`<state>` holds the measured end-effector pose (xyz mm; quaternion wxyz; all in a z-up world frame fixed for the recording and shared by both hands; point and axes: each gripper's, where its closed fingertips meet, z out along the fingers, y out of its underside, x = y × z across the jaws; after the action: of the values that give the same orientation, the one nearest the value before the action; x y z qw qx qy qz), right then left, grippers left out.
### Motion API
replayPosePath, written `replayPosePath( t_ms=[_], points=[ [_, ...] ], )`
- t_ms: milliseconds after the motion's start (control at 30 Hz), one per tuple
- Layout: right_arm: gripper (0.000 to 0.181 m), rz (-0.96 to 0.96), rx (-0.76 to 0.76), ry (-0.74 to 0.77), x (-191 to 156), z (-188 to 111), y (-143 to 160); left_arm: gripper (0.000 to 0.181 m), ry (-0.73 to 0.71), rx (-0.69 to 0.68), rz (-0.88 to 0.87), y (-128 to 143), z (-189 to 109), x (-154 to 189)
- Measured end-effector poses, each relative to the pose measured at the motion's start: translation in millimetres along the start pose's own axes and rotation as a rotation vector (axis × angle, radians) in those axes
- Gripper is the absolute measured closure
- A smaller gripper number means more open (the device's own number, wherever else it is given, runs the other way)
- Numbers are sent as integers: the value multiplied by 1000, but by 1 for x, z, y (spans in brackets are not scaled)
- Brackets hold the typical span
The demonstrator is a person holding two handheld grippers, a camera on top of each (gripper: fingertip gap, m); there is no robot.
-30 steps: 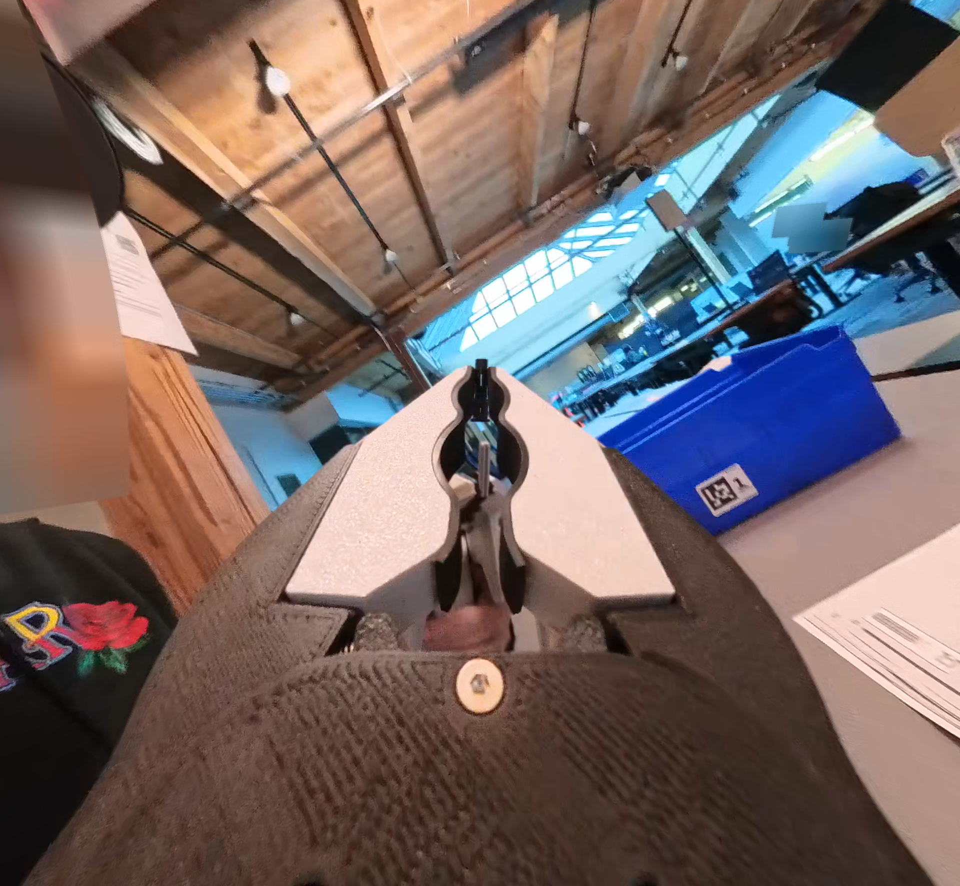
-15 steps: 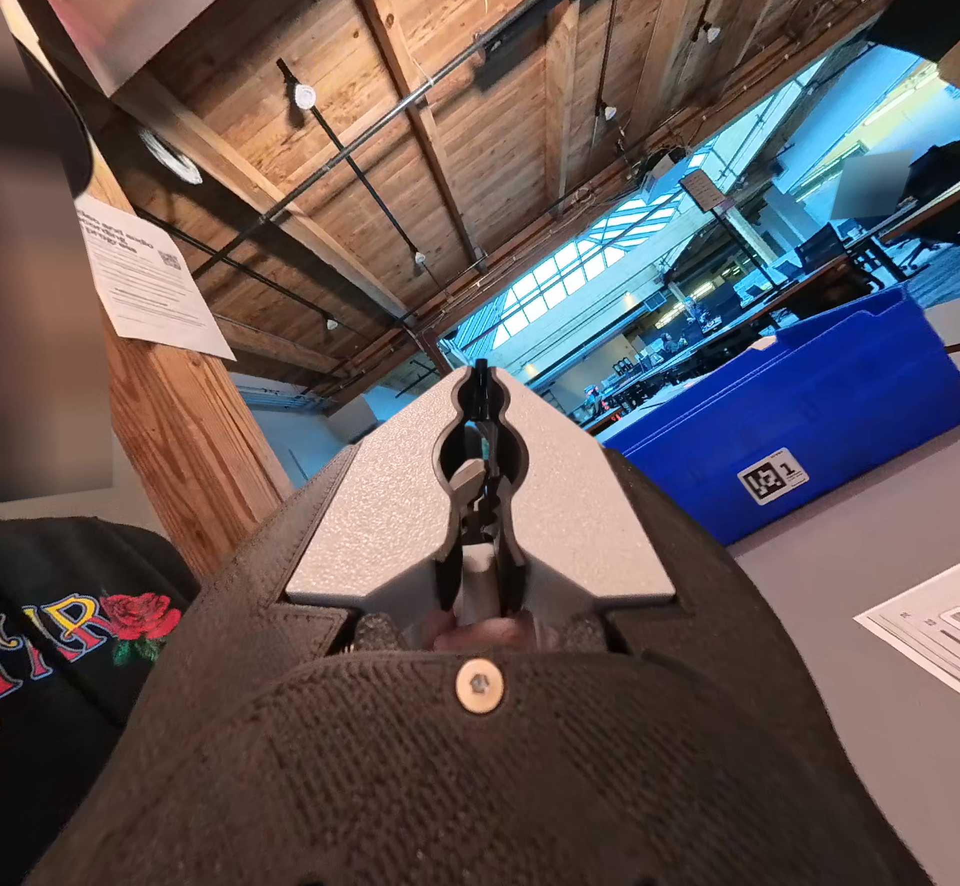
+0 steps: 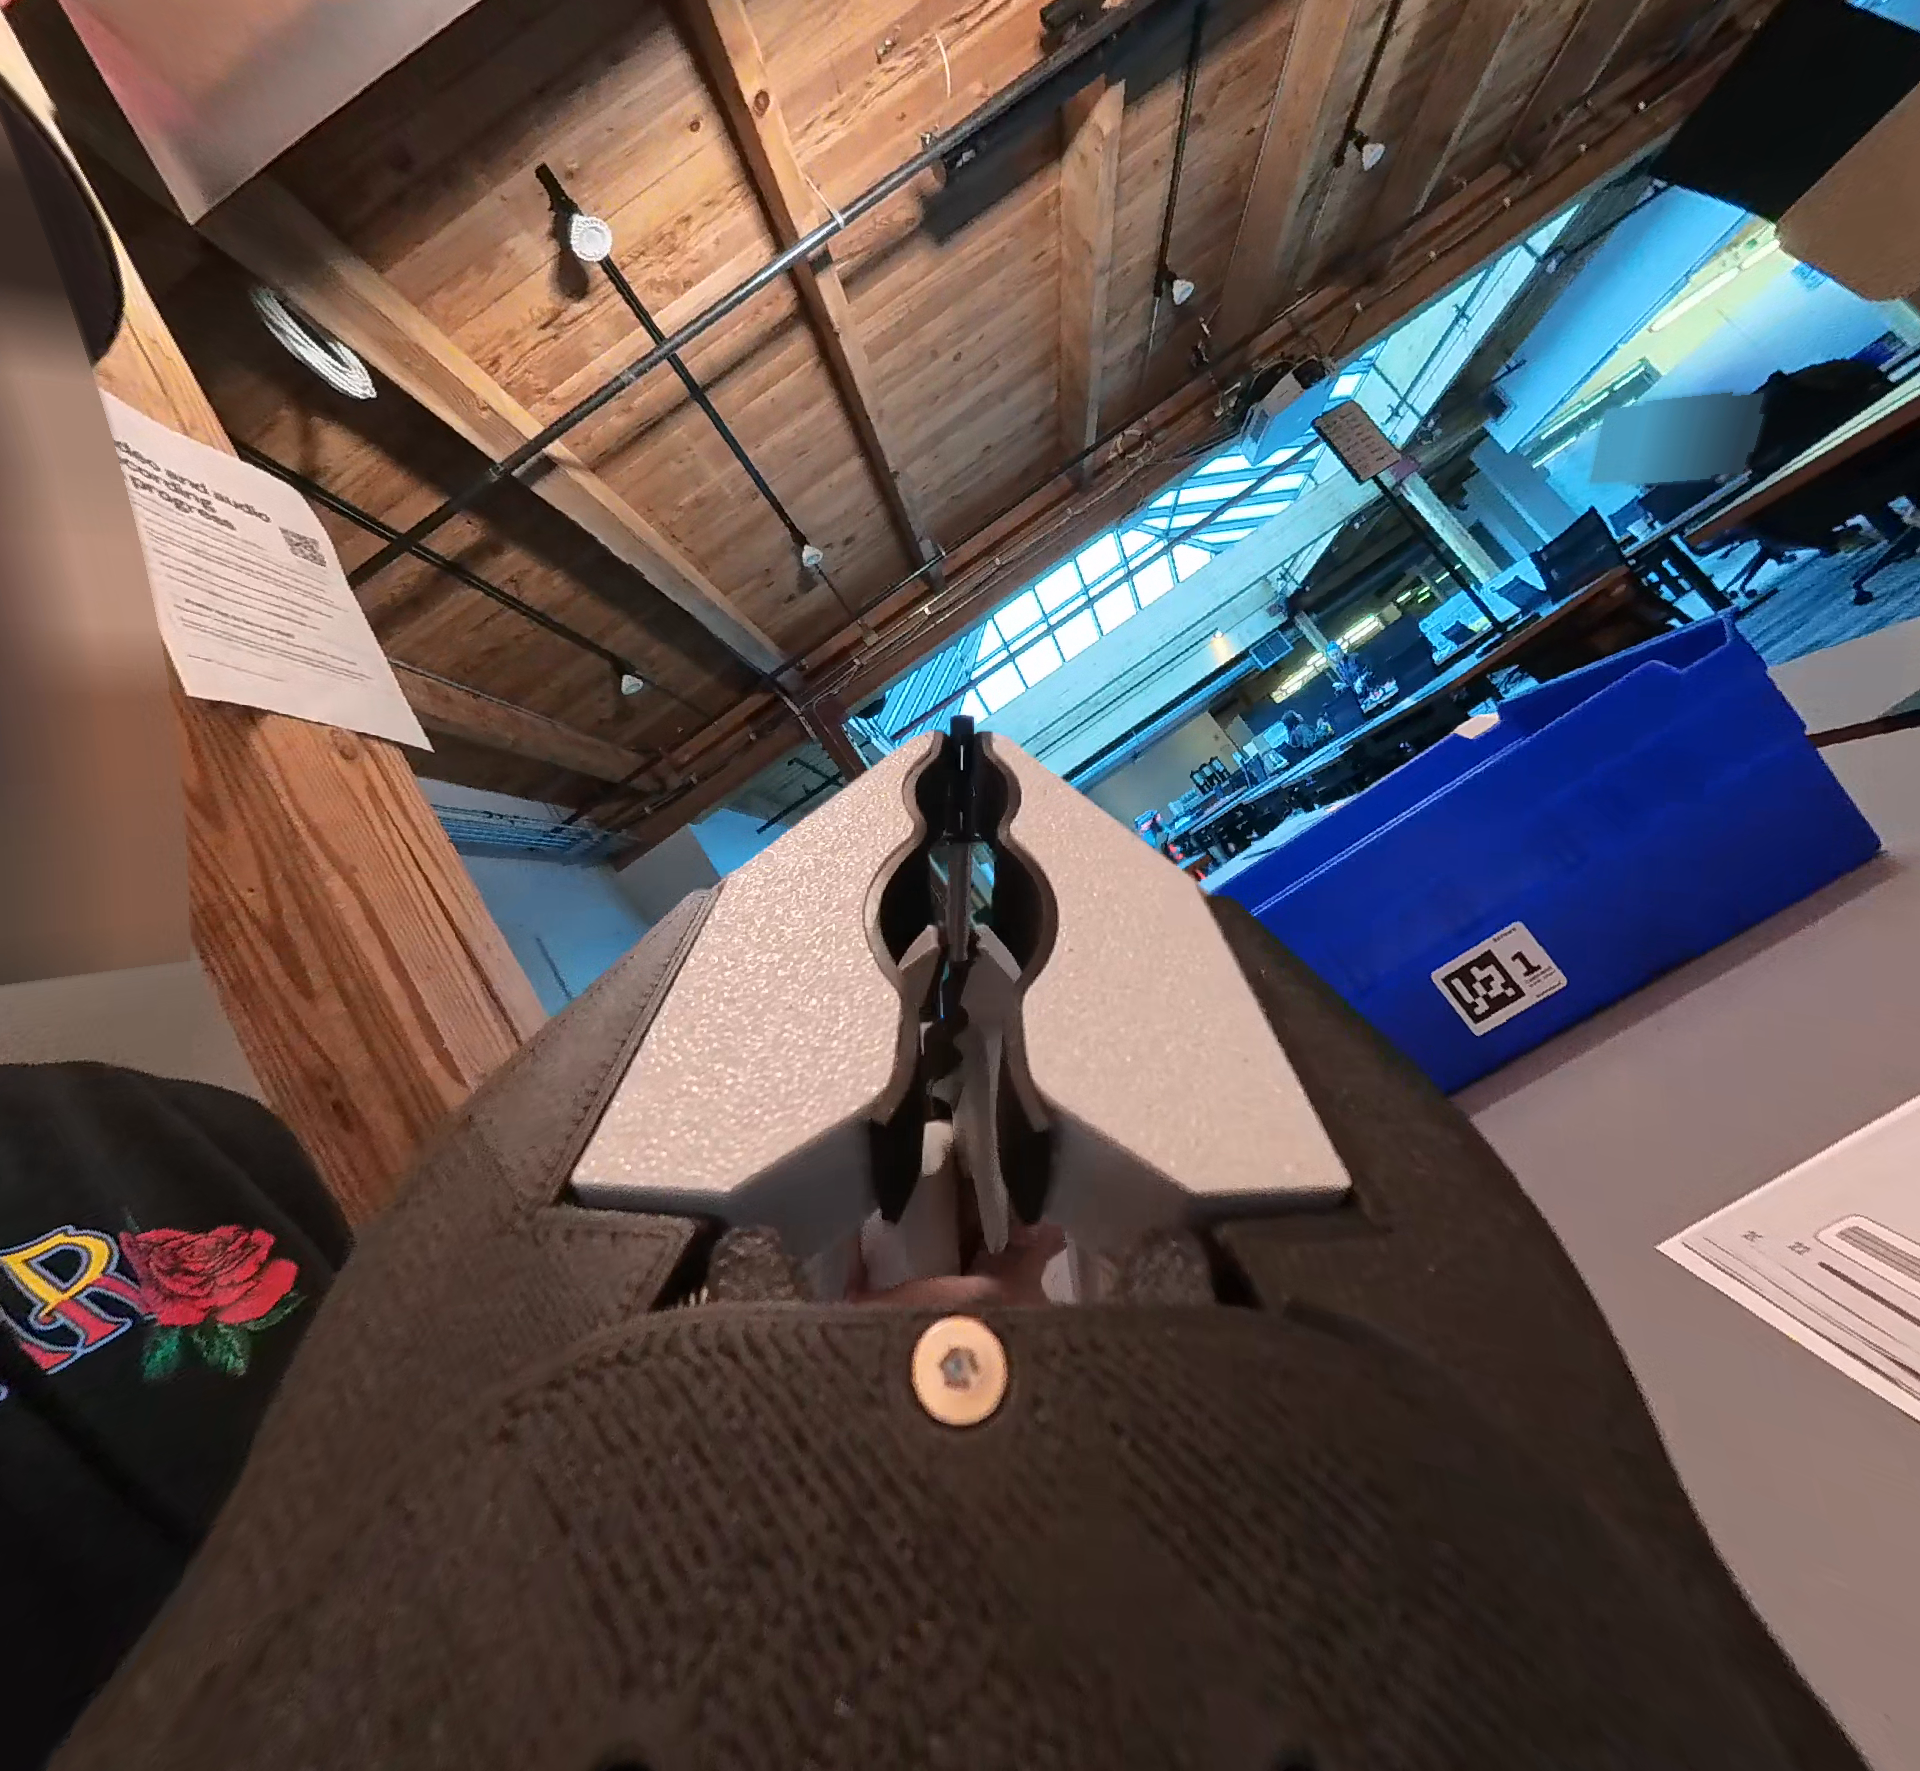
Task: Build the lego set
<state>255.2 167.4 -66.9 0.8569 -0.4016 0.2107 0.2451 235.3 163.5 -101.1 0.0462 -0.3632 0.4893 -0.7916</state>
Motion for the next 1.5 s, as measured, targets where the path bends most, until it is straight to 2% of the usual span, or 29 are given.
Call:
replayPosePath(
  t_ms=[200,333,467,700,900,1000,1333,1400,1500],
  points=[
    [179,101,96,-57,-5,2,-3,180,72,93,-195,-2,4,7],
    [179,186,160,-85,-5,3,-8,180,104,170,-220,-11,1,10],
    [180,216,158,-76,-3,4,-3,180,98,188,-197,-12,0,9],
    [179,61,4,9,4,2,4,179,-1,-60,-6,2,-1,-3],
    [179,-50,-115,82,10,0,13,180,-112,-219,240,6,-9,-13],
    [179,-36,-81,82,10,-1,10,180,-117,-189,232,2,-9,-13],
    [179,-15,-13,98,13,-4,4,180,-65,-41,-73,-1,-4,-15],
    [179,-21,-38,117,17,-4,7,180,-97,-73,-3,2,-5,-18],
    [180,-28,-66,117,17,-5,9,180,-166,-170,223,4,-7,-19]
  ],
)
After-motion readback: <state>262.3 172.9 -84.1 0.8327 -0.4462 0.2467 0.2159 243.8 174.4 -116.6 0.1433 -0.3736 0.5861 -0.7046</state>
